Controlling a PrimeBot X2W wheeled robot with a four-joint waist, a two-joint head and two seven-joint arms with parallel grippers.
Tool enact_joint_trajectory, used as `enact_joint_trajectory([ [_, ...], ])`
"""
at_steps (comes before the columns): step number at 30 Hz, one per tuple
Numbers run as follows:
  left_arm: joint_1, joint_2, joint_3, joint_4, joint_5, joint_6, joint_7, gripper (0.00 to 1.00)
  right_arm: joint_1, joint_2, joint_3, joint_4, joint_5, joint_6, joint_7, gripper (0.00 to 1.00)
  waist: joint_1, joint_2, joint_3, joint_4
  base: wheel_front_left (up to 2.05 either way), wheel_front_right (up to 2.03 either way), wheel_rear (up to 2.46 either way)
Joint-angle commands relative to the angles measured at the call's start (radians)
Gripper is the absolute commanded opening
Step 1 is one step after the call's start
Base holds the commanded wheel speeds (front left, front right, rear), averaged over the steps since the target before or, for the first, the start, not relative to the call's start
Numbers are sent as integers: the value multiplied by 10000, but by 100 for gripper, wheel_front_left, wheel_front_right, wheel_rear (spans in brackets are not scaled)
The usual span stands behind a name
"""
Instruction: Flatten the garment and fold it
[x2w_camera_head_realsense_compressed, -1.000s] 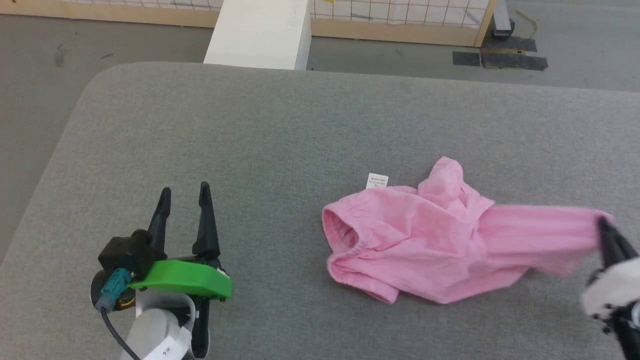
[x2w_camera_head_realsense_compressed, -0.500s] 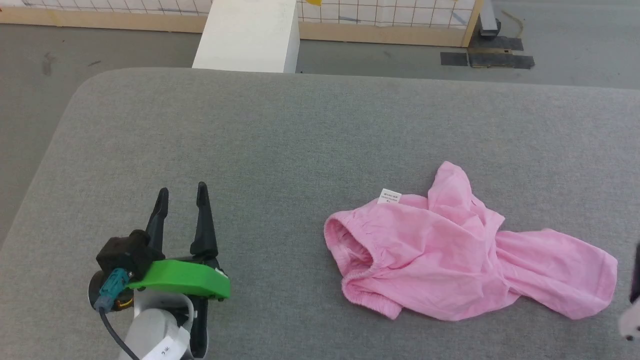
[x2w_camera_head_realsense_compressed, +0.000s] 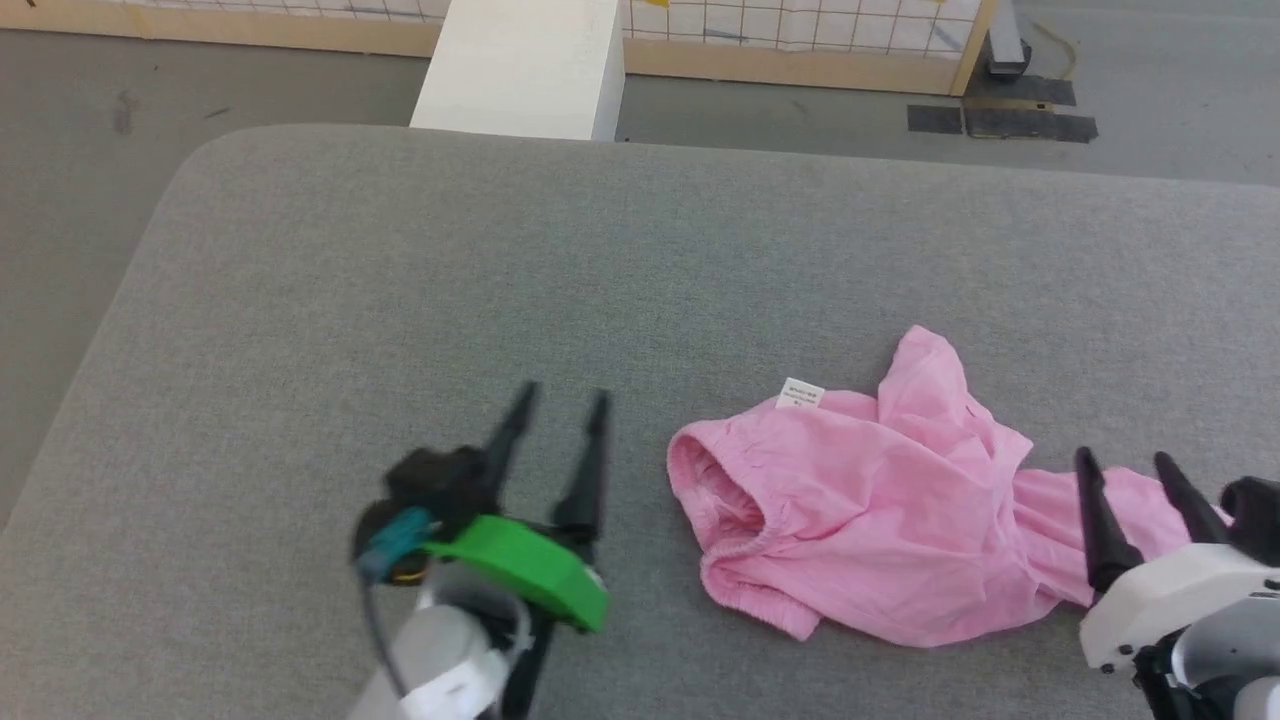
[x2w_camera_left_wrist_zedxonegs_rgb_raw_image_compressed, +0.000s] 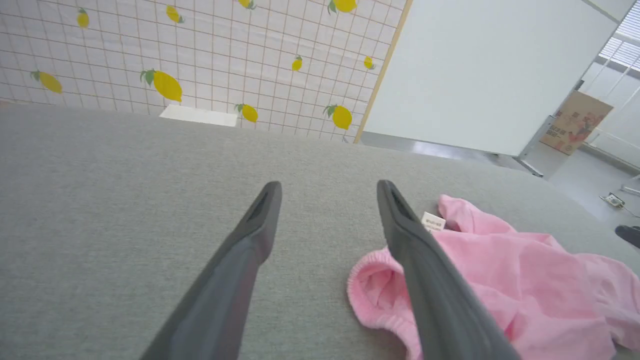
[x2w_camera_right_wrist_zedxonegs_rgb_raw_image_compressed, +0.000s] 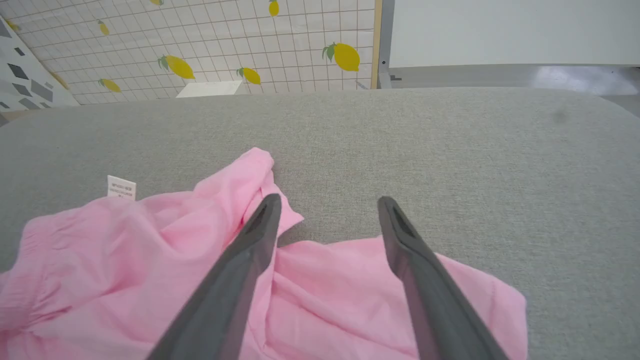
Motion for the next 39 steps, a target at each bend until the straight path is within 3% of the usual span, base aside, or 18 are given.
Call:
enact_joint_trajectory([
  [1,-314,-20,-372,193,-251,-76,297,100,4,-5,93,-21,48,-15,49,100,0,-1,34,15,0,0,0],
  [5,-887,-20,-1513,1151,-500,100,1976,100,-94,-5,414,1,38,-15,66,100,0,-1,123,-105,0,0,0],
  [10,-1541,-20,-1863,2110,-838,494,3810,100,-194,-5,771,29,108,-15,41,100,0,-1,270,-422,0,0,0],
  [20,-2879,193,-1870,3351,-951,673,5465,100,-383,-5,1270,101,233,-15,-137,100,0,-1,787,-1038,0,0,0],
  [21,-3010,259,-1866,3459,-943,648,5557,80,-423,-5,1317,112,243,-15,-155,100,0,-1,851,-1102,0,0,0],
  [22,-3175,347,-1863,3575,-947,561,5632,31,-487,-5,1364,142,272,-15,-192,100,0,-1,934,-1183,0,0,0],
  [23,-3308,443,-1848,3639,-952,468,5642,0,-552,-5,1427,166,292,-15,-221,100,0,-1,1008,-1268,0,0,0],
  [26,-3898,1006,-1698,3644,-805,235,5267,0,-772,-5,1602,207,373,-15,-358,100,0,-1,1289,-1547,0,0,0],
  [31,-5188,2214,-1197,3607,-277,247,4162,0,-1149,-5,1881,244,468,-15,-620,100,0,-1,1873,-1974,0,0,0],
  [36,-6581,3276,-726,3902,160,415,3446,0,-1635,-5,2279,478,616,-15,-939,100,0,-1,2530,-2469,0,0,0],
  [39,-7105,3540,-434,4228,146,625,3289,0,-1908,-5,2503,657,705,-15,-1117,100,0,-1,2832,-2677,0,0,0],
])
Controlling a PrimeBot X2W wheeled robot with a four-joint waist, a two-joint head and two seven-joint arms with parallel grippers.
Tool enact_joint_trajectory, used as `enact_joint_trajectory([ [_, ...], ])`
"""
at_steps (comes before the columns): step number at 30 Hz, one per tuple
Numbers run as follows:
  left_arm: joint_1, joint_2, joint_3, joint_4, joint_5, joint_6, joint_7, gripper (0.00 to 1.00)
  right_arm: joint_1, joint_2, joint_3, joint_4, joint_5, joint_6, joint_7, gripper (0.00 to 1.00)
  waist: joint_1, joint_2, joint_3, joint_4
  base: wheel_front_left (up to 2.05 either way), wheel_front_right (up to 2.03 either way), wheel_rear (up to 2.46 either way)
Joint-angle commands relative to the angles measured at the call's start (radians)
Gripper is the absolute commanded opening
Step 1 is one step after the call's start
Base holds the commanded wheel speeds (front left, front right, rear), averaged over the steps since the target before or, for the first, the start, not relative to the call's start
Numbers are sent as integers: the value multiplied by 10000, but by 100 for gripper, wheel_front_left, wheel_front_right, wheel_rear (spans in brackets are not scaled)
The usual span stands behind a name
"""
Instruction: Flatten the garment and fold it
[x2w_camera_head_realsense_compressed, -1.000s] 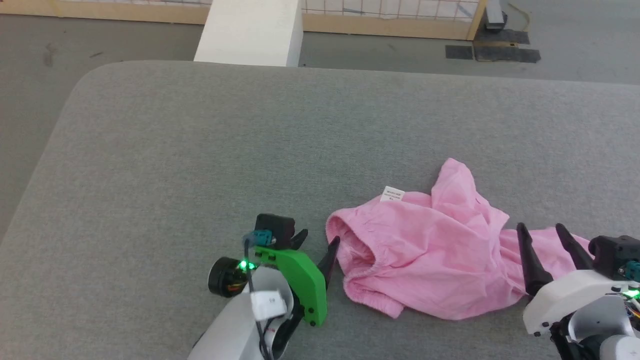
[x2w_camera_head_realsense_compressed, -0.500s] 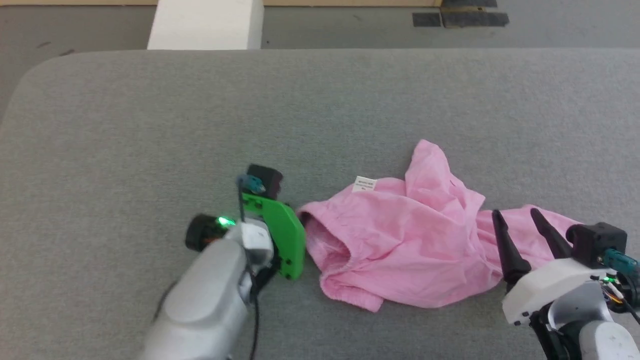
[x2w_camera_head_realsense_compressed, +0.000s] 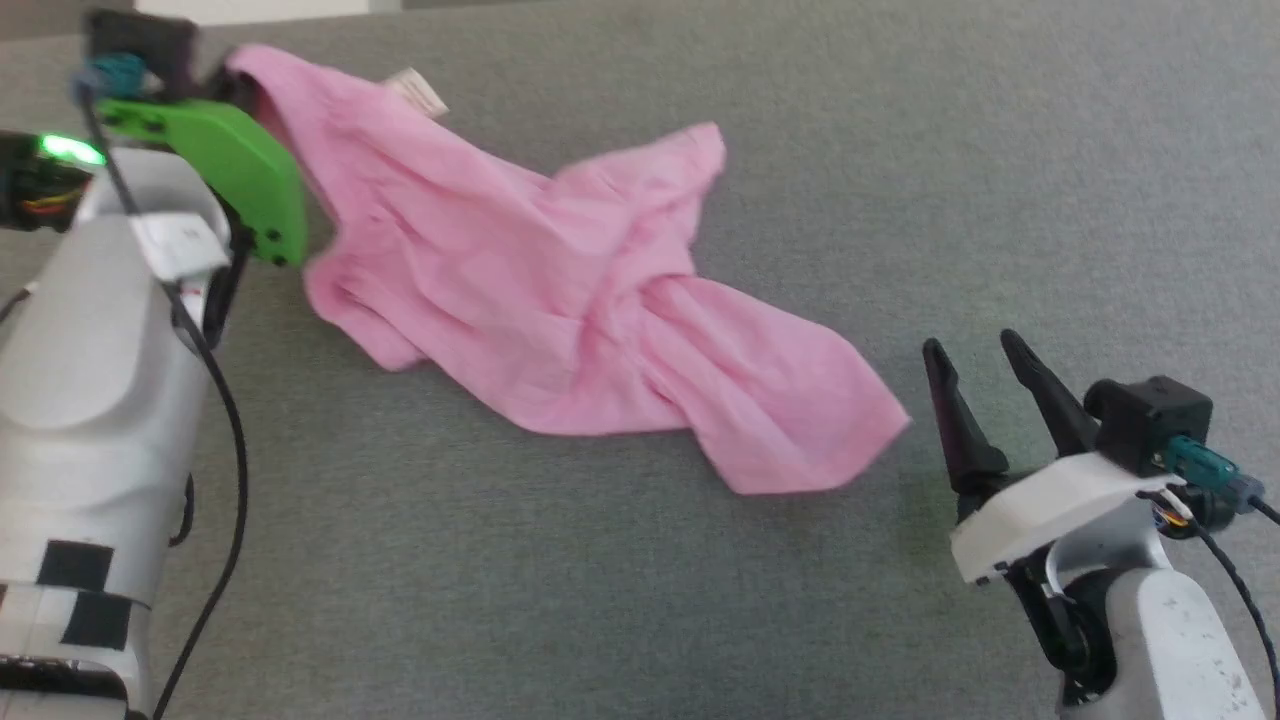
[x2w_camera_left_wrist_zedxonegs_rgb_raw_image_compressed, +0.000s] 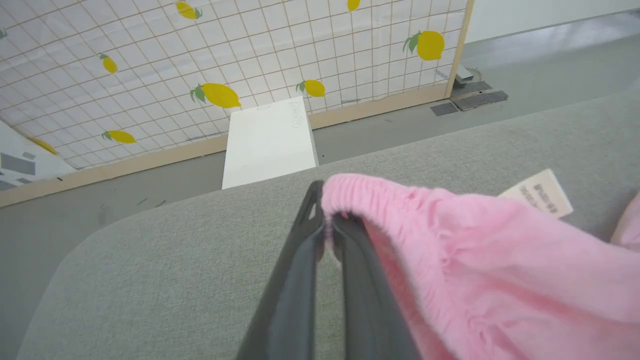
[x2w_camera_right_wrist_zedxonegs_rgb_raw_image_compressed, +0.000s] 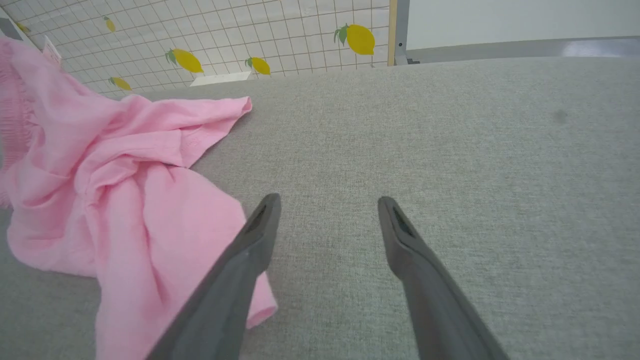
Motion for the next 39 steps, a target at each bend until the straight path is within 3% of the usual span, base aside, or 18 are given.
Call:
enact_joint_trajectory([
  [1,-121,-4,105,158,-127,105,5,78,-227,7,103,68,100,-15,-113,100,-1,0,584,-545,0,0,0],
  [2,-147,-46,246,271,-304,127,8,100,-306,7,182,134,135,-15,-184,100,-1,0,621,-579,0,0,0],
  [12,1385,-608,785,-3,-1312,-7,-1252,100,-474,7,337,277,-85,-15,-417,100,-1,0,279,95,0,0,0],
  [18,3159,-1151,1366,-1431,-1531,648,-3328,100,-672,7,721,17,-541,-15,-149,100,-1,0,-144,902,0,0,0],
  [25,5175,-2086,2324,-4456,-776,1191,-3697,100,-1902,-155,1460,330,-1072,-15,459,100,-1,0,-177,1855,0,0,0],
  [32,6209,-3226,3187,-5952,91,765,-3702,100,-3766,-249,1063,2288,-1557,-15,1809,100,-1,0,197,2781,0,0,0],
  [39,6242,-3532,3381,-6077,329,331,-3703,100,-5164,-241,745,4394,-1952,-15,3659,100,-1,0,498,3422,0,0,0],
])
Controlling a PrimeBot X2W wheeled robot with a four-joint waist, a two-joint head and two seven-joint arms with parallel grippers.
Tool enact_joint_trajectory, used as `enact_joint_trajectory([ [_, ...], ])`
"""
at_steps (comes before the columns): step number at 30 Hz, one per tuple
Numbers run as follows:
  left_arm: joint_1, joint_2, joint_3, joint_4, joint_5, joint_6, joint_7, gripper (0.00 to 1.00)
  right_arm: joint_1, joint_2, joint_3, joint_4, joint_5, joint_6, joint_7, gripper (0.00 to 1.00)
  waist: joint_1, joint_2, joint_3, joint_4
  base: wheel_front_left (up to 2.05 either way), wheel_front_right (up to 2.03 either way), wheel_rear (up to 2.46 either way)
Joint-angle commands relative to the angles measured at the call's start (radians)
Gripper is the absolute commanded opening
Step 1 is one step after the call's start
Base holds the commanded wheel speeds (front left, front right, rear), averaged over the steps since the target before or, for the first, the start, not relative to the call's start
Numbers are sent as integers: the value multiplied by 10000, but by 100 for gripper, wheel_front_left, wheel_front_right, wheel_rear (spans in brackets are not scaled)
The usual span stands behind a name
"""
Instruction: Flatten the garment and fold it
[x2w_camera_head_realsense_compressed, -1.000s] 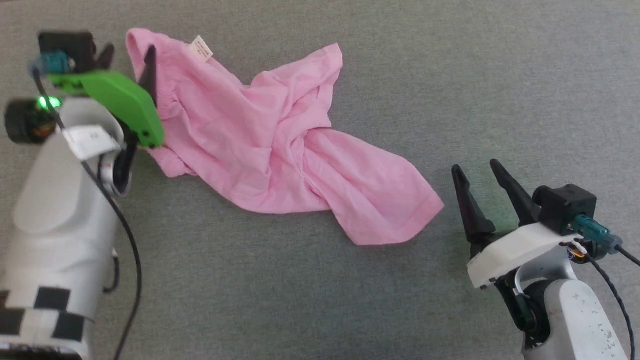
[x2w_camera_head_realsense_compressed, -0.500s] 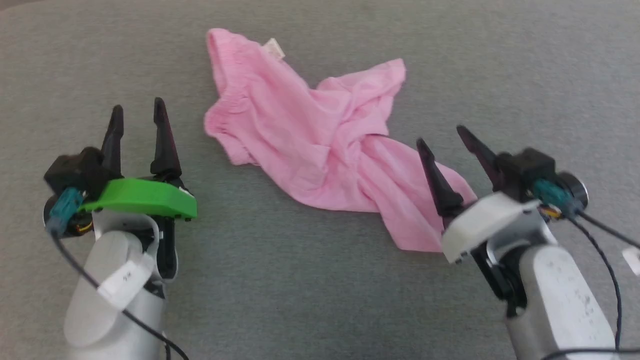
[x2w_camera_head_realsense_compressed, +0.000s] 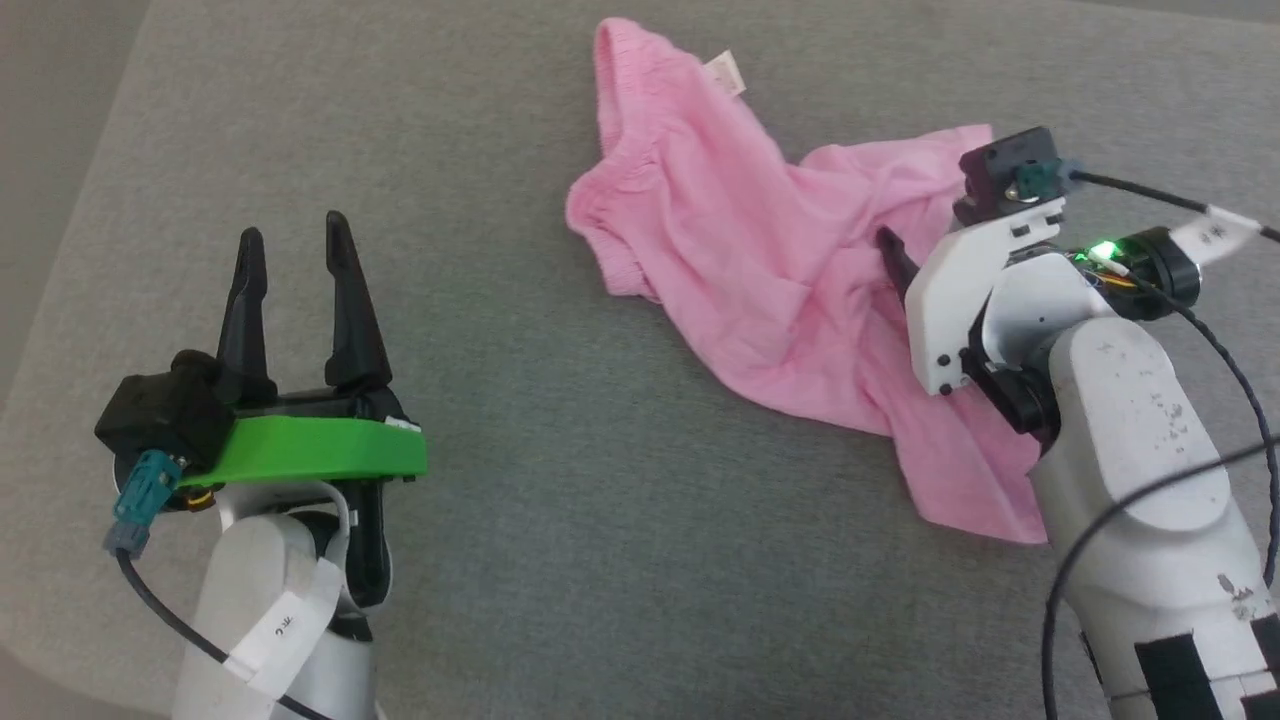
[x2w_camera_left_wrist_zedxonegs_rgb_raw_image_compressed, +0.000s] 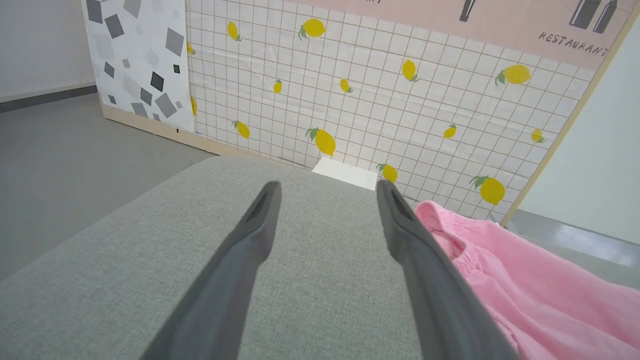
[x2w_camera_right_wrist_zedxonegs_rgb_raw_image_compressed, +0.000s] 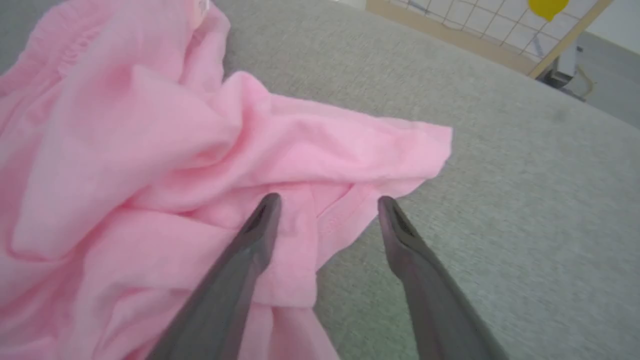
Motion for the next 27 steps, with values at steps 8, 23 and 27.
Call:
enact_joint_trajectory([
  [8,55,-61,-237,-49,-265,95,-46,100,-616,-302,-9,948,-275,-15,2098,0,0,0,306,622,0,0,0],
  [23,177,-63,-448,43,-161,95,-47,100,-549,-1622,-4354,-502,-1124,-15,632,0,0,0,-37,223,0,0,0],
  [27,223,-64,-383,161,-108,28,-47,100,-126,-1513,-5392,-529,-1387,-15,668,0,0,0,-134,93,0,0,0],
])
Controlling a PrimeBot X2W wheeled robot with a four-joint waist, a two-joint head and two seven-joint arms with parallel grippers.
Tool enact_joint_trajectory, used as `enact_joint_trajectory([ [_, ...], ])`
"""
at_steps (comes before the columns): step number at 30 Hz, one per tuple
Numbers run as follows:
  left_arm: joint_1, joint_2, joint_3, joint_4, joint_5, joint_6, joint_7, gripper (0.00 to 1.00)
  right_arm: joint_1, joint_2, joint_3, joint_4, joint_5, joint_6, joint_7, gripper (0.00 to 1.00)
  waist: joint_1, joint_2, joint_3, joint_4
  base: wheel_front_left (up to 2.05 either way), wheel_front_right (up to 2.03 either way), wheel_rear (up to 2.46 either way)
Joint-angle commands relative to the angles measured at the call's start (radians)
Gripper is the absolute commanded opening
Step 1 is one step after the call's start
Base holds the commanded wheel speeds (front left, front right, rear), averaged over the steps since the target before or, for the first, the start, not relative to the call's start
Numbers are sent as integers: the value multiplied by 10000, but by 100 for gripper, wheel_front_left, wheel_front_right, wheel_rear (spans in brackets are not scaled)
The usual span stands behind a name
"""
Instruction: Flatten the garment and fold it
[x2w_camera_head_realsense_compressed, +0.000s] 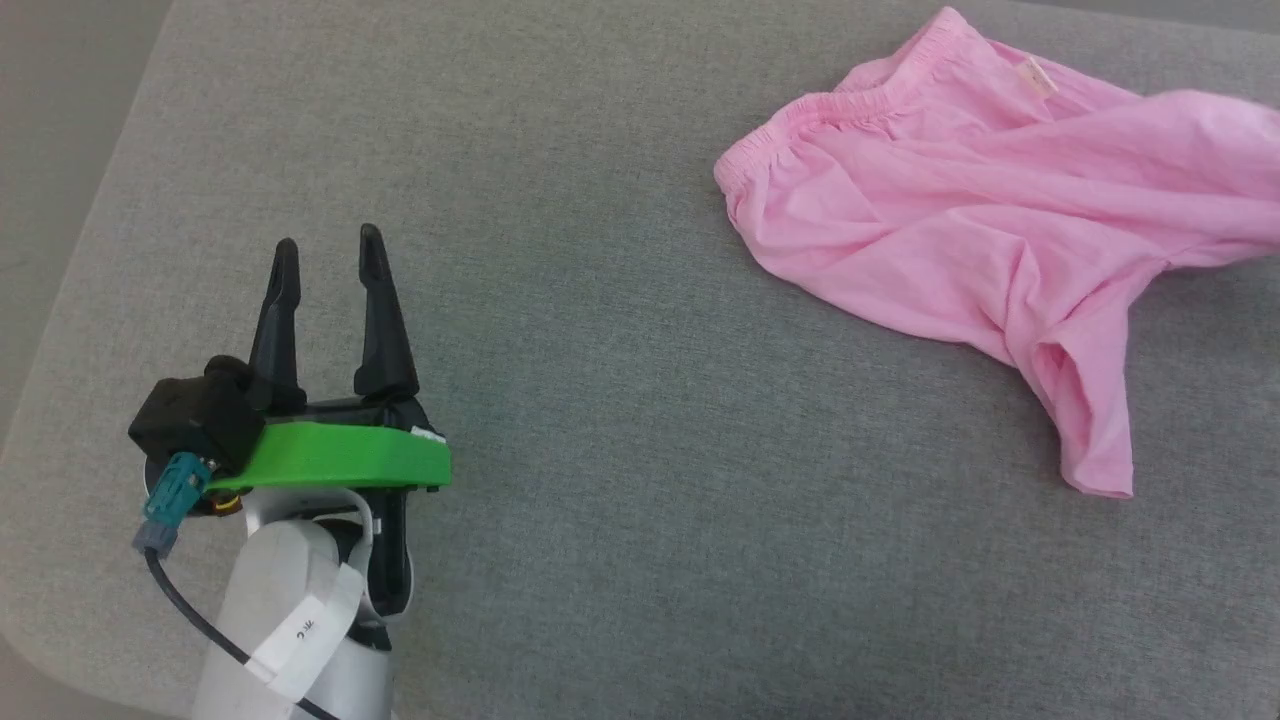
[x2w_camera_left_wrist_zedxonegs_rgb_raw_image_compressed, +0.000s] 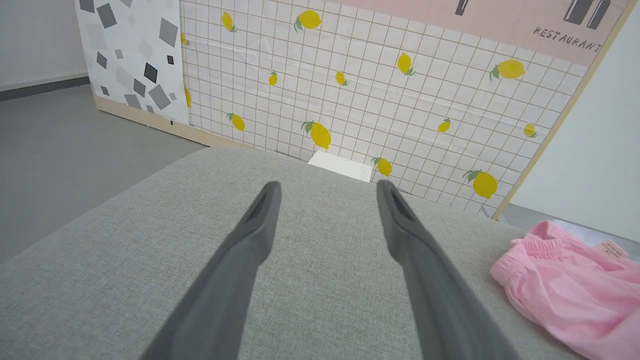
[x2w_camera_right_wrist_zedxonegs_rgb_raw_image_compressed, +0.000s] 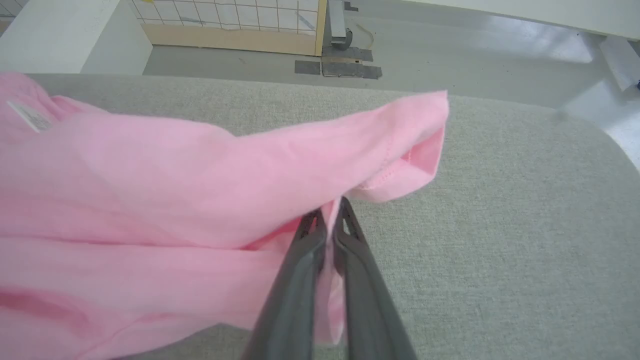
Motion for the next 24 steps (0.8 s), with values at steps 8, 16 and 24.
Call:
enact_joint_trajectory([
  [8,249,-31,107,291,203,-191,-47,100,1428,872,98,-892,744,-17,-1251,100,0,0,-532,-330,0,0,0],
  [16,608,-31,282,447,310,-295,-47,100,4439,1669,2770,-3888,2217,-17,-2245,100,0,0,-1234,-640,0,0,0],
  [24,822,-31,380,369,367,-315,-47,100,6108,1763,4250,-5428,1515,-17,-1027,100,0,0,-1432,-884,0,0,0],
])
